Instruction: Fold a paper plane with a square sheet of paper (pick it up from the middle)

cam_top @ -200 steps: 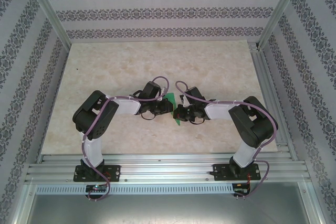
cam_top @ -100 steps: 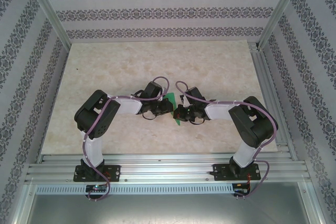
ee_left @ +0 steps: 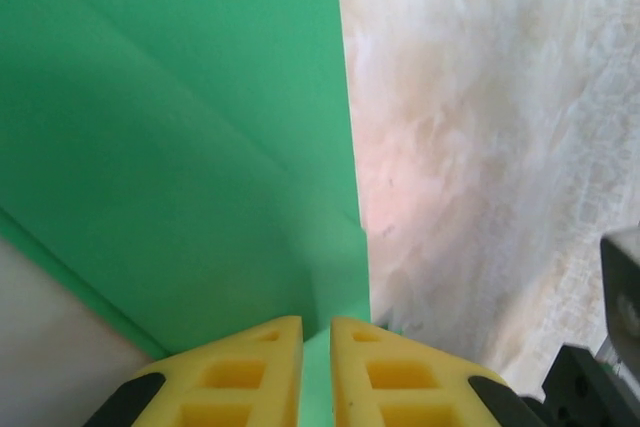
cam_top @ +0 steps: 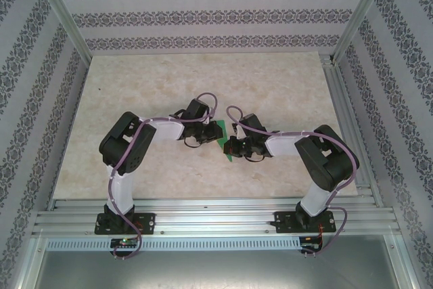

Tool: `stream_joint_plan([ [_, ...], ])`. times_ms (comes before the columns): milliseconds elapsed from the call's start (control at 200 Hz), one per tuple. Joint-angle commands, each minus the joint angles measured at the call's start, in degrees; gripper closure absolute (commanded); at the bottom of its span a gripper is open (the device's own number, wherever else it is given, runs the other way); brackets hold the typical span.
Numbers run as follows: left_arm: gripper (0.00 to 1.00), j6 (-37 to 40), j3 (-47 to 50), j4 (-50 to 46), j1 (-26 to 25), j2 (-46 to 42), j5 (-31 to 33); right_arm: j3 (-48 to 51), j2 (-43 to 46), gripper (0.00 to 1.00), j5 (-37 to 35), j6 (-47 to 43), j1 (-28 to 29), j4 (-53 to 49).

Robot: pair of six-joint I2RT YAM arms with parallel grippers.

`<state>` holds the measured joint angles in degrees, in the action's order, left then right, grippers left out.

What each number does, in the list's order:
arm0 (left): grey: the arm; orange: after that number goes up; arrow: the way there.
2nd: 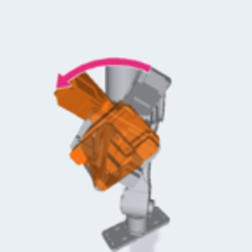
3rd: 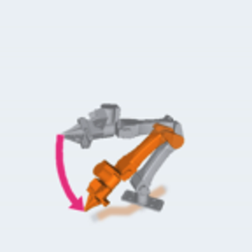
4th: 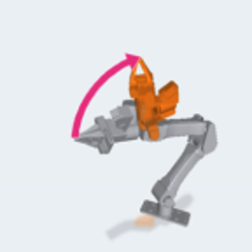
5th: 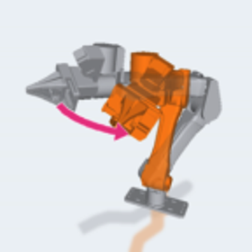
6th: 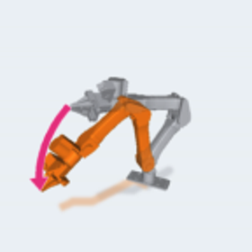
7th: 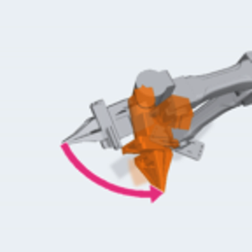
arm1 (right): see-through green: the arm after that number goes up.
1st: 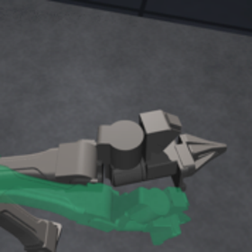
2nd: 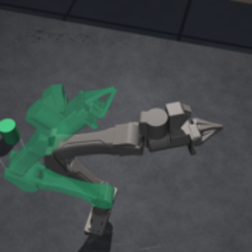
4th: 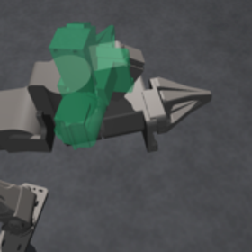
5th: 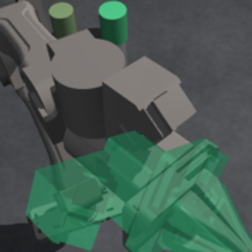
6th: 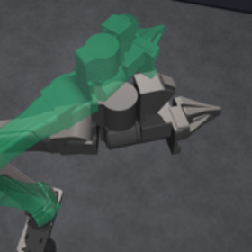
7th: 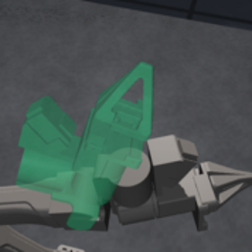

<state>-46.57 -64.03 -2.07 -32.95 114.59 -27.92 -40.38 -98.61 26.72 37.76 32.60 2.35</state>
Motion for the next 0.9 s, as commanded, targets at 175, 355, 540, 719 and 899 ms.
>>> stream_joint_plan([
  [175,0.81,5.73,-4.30,-4.07,6.50,3.97,6.39,4.42,-3.18,1.00,-4.20,-1.46,-0.13,-10.32],
  [355,0.81,8.05,-6.38,-5.50,8.67,5.59,6.07,4.40,-2.61,1.00,-3.97,-1.37,-0.17,-10.02],
  [540,0.82,9.84,-7.99,-7.23,8.95,7.75,5.28,1.11,0.54,1.00,-2.24,-1.50,-0.26,-8.89],
  [719,0.84,10.55,-7.12,-7.15,8.80,8.86,3.41,-7.20,3.07,1.00,1.78,0.21,0.43,-5.19],
  [899,0.84,11.46,-7.16,-7.96,8.66,9.04,2.63,-14.23,-3.34,1.00,2.12,-1.06,0.79,-8.50],
])
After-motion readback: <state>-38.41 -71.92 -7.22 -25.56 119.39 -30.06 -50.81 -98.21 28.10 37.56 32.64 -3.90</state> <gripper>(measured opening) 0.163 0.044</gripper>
